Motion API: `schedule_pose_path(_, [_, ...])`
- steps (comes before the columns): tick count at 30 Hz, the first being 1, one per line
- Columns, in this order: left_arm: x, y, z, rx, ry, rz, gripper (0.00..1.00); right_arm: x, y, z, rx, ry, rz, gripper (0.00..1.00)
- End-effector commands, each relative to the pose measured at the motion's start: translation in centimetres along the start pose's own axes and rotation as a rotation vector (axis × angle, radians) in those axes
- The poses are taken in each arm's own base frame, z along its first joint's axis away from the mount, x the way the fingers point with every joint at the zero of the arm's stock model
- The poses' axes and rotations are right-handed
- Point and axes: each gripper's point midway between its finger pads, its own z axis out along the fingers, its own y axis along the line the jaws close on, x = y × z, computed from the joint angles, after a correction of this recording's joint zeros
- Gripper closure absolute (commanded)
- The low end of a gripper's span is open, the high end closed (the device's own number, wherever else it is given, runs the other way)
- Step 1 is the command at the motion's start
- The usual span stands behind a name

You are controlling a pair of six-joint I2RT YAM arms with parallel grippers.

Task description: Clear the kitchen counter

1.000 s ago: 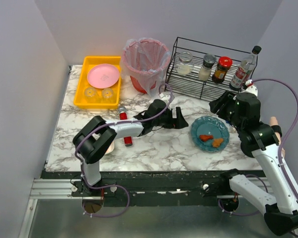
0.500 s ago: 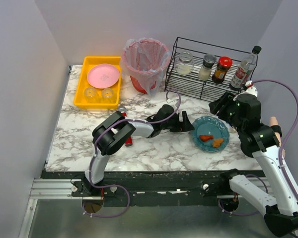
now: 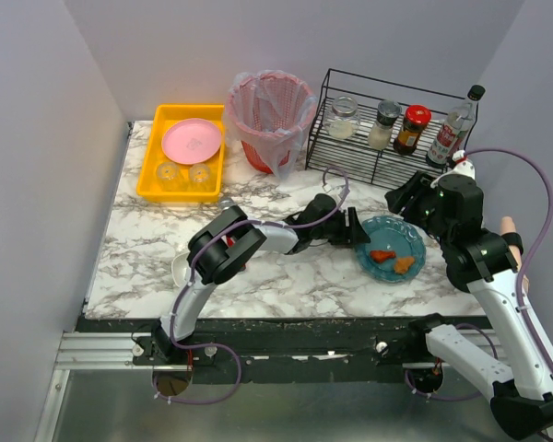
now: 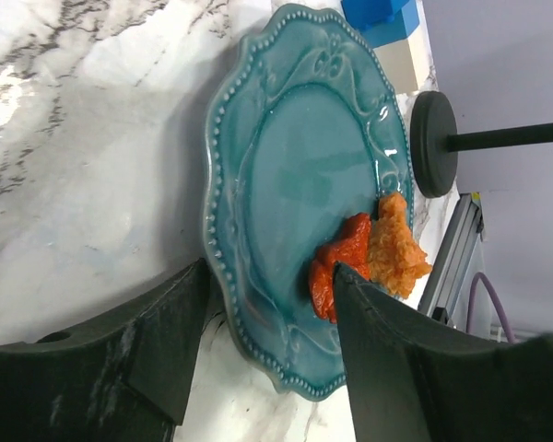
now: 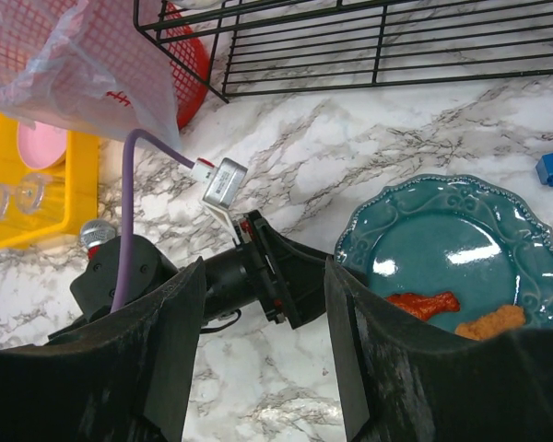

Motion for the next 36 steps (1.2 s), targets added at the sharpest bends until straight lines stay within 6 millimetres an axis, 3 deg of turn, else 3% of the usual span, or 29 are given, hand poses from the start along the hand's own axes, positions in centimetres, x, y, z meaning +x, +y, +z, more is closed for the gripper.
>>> schedule_pose_path(1, [4.1, 3.0, 0.9, -0.091, 0.127, -0.004, 0.35, 0.2, 0.0, -0.1, -0.012, 0.011, -0.010, 0.37])
schedule_pose_path(7, [4.8, 3.6, 1.1, -0.107, 0.147, -0.007, 0.45, 0.3, 0.0, -0.2, -0.015, 0.009, -0.009, 0.37])
schedule_pose_path(18, [5.1, 4.2, 0.5, -0.131, 0.149, 0.001, 0.81, 0.7, -0.1, 0.0, -0.023, 0.014, -0.019, 0.37])
schedule_pose_path(21, [5.0, 4.1, 0.0, -0.133, 0.146, 0.002, 0.99, 0.8, -0.2, 0.1, -0.020, 0.014, -0.021, 0.37])
schedule_pose_path(28, [2.8, 5.4, -3.3, -0.153, 0.085, -0.040, 1.00, 1.6, 0.0, 0.9, -0.037, 0.037, -0.029, 0.37])
schedule_pose_path(36, [1.3, 7.3, -8.7, -0.171, 0.058, -0.068, 1.00, 3.4, 0.8, 2.7, -0.086, 0.104, -0.048, 0.37])
